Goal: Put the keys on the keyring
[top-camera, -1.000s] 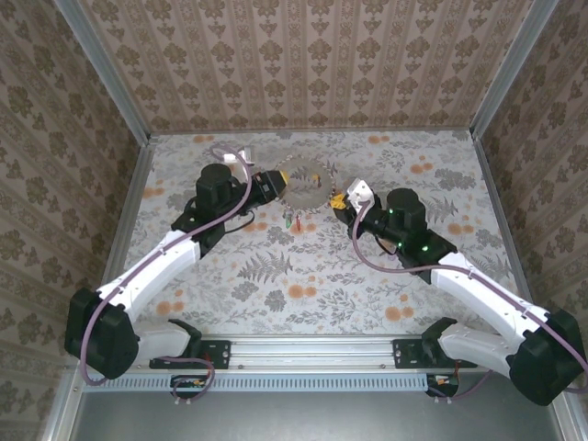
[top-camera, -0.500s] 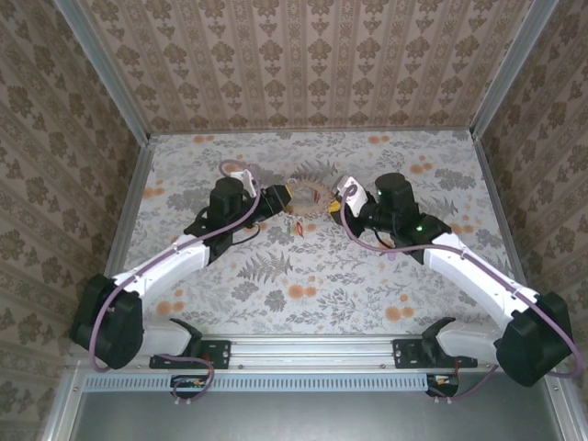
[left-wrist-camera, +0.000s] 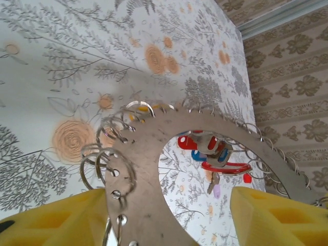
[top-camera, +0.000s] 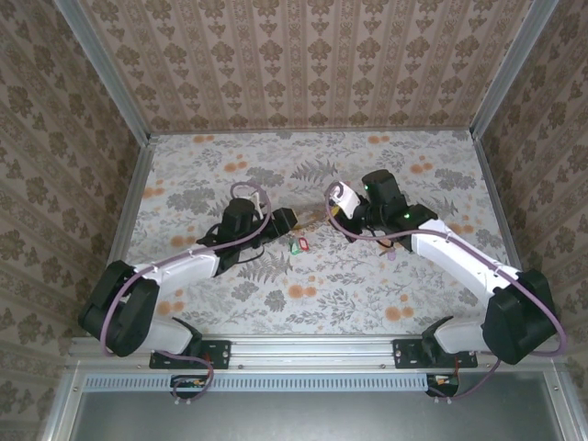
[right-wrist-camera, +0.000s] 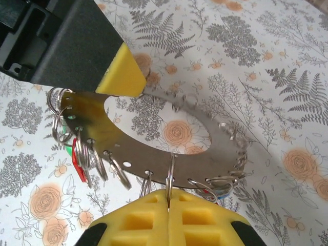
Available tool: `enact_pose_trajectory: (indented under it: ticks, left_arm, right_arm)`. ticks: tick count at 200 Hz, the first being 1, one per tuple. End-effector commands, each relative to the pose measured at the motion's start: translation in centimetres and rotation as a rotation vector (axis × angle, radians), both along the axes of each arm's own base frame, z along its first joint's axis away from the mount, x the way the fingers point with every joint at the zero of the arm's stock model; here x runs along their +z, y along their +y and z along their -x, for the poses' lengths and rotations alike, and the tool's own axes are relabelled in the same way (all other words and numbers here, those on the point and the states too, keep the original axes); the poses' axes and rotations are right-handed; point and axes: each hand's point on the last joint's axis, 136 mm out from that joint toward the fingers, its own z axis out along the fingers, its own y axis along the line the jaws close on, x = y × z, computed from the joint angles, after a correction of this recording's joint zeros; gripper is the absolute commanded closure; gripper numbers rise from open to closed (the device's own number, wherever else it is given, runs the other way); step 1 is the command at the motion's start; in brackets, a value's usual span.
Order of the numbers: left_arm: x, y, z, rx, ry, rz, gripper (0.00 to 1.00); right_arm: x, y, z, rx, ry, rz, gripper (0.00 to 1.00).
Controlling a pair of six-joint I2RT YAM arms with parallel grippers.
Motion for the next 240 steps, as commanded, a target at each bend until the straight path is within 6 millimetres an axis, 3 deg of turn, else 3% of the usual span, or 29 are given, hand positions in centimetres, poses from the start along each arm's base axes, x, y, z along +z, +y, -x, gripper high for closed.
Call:
enact_pose_trajectory:
  ticks: [1,40,83,112,159,183,191,215,226,240]
  left_arm:
    - [-0.3,0.6,-0.3,0.035,-0.025,-0.013,0.31]
    - [-1.5,1.8,0.1,0.064,-0.021,-0.064,0.25]
    - [0.0,3.9,0.1,0.101,-0.103,-0.167,0.23]
    - [1.7,5.2,-0.4,0.122,-0.178,-0.227,0.24]
    - [3.0,7.2,-1.4,0.172,-0.225,-0.246,0.26]
    - [3.4,7.3,-1.4,0.150,-0.236,-0.242,0.34]
    - [3.4,7.2,-1.2,0.137,-0.238,-0.239,0.38]
    - [3.0,6.3,-0.5,0.079,-0.237,-0.201,0.50]
    - [2.7,5.4,-0.1,0.035,-0.229,-0.171,0.55]
    - [2.4,4.0,0.1,-0.024,-0.221,-0.143,0.60]
  right_arm:
    - [0.8,-0.3,-0.9,-0.007,-0.052,0.047,1.00]
    - [-0.5,-0.8,-1.1,0.006,-0.108,0.173,1.00]
    - [-2.3,-0.5,-0.8,0.037,-0.194,0.361,1.00]
    - [-4.2,1.0,-0.2,0.059,-0.276,0.498,1.00]
    - [-4.9,4.5,2.0,0.127,-0.424,0.563,1.00]
    - [-4.3,5.5,3.8,0.147,-0.231,0.305,1.00]
    - [-2.8,5.2,4.0,0.139,-0.149,0.181,1.00]
    - [-1.3,4.1,3.2,0.077,0.084,-0.082,1.00]
    - [-1.2,3.3,1.9,-0.014,0.118,-0.125,1.00]
    - [-1.5,3.1,1.5,-0.024,0.099,-0.118,1.00]
